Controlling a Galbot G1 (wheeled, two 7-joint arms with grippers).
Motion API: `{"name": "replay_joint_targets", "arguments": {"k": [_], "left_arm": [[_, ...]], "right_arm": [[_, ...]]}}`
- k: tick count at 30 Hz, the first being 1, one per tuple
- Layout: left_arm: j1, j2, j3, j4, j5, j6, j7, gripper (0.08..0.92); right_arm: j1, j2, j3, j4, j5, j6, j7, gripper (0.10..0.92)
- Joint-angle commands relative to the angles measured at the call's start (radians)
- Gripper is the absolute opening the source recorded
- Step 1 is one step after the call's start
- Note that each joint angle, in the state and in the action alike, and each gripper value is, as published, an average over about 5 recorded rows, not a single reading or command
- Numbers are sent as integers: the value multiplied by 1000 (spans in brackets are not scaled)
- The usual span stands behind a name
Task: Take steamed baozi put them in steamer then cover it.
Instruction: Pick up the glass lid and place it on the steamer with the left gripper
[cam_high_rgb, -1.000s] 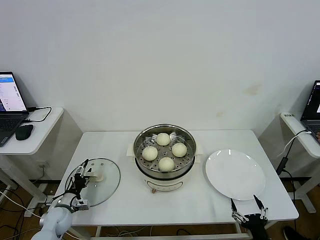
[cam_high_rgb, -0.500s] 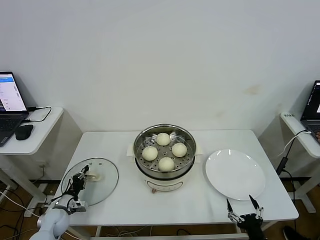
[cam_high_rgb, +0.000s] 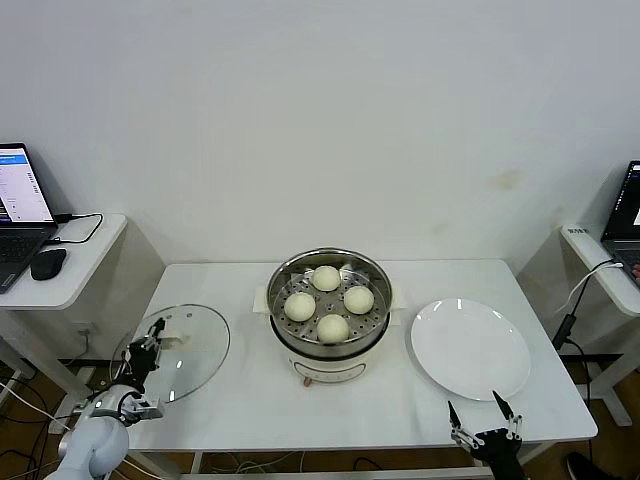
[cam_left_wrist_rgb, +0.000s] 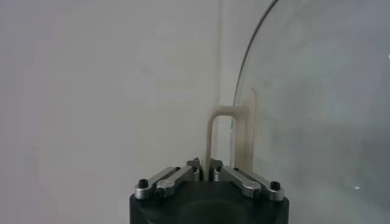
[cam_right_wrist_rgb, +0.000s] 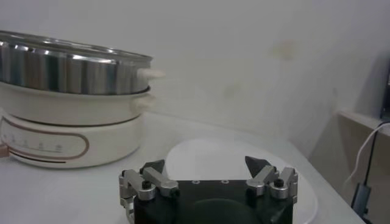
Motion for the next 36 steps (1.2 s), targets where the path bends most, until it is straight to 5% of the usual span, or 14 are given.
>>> {"name": "replay_joint_targets", "arguments": {"k": [1,8,16,25,36], "left_arm": [[97,59,-25,-407,-155,313,46,150],[50,117,19,-560,-142,445,161,150],[-117,172,271,-533,-116,533,231,150],[-353,-10,508,-479,124,637,380,150],[-471,-223,617,-371,326,640,483,150]], "right_arm": [[-4,-3,-18,5,-17,3,2,823],[-7,-11,-29,6,-31,7,16,823],[15,3,-66,-9,-83,13,57,823],[42,-6,-73,-34,-103,21,79,823],[52,7,-76,-57,-121,32,83,823]]}}
